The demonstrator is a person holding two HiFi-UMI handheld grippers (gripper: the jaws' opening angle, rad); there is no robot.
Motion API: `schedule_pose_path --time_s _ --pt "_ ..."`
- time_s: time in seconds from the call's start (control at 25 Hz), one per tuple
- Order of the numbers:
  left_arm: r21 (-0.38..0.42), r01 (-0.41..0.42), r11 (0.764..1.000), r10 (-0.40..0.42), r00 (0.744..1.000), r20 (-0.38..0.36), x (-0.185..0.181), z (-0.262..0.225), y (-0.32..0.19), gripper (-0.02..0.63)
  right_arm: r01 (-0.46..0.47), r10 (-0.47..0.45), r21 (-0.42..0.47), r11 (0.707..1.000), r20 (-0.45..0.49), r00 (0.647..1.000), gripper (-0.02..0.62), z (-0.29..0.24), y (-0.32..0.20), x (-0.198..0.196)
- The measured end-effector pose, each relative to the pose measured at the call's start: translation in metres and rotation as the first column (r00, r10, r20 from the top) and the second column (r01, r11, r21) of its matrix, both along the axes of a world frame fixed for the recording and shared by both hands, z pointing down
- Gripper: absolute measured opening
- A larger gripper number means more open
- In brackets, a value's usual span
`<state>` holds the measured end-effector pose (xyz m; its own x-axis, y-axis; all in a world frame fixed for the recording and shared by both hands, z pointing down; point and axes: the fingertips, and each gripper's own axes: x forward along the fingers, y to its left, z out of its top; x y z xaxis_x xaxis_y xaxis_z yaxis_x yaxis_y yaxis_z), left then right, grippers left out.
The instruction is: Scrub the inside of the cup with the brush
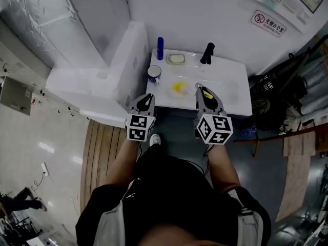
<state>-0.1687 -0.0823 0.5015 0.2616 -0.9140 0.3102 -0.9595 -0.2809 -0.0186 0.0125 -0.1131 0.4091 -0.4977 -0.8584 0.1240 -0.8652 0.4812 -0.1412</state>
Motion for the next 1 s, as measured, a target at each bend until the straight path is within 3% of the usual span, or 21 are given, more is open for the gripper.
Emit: schedule_pose_path --time_s 0.12,0.2,0.24,0.48,1.0 --pt "-0.075 -0.072 0.995 0.068 0.996 -0.066 0.004 0.031 -0.027 0.035 -0.019 0.018 -0.031 0.999 -0.019 1.000 0.055 0.010 -0.024 -0.003" --pt "-0.117 -0.097 0.988 0.087 0.993 -0.085 0.004 0.052 -0.046 0.113 -0.031 0.029 -0.047 0.998 -0.030 0.999 0.055 0.014 -0.038 -0.003" --pt "-0.138 -0.099 0.985 0.088 0.992 -0.088 0.003 0.062 -0.054 0.120 -0.036 0.035 -0.053 0.998 -0.035 0.999 0.055 0.015 -0.044 -0.003" --pt "-0.245 -0.100 0.964 0.072 0.990 -0.121 -0.011 0.113 -0.098 0.121 -0.071 0.065 -0.075 0.995 -0.083 0.994 0.055 0.027 -0.071 -0.003" --pt "-0.330 -0.179 0.927 0.140 0.980 -0.139 0.001 0.162 -0.140 0.121 -0.158 0.147 -0.146 0.977 -0.083 0.986 0.055 0.050 -0.095 0.011"
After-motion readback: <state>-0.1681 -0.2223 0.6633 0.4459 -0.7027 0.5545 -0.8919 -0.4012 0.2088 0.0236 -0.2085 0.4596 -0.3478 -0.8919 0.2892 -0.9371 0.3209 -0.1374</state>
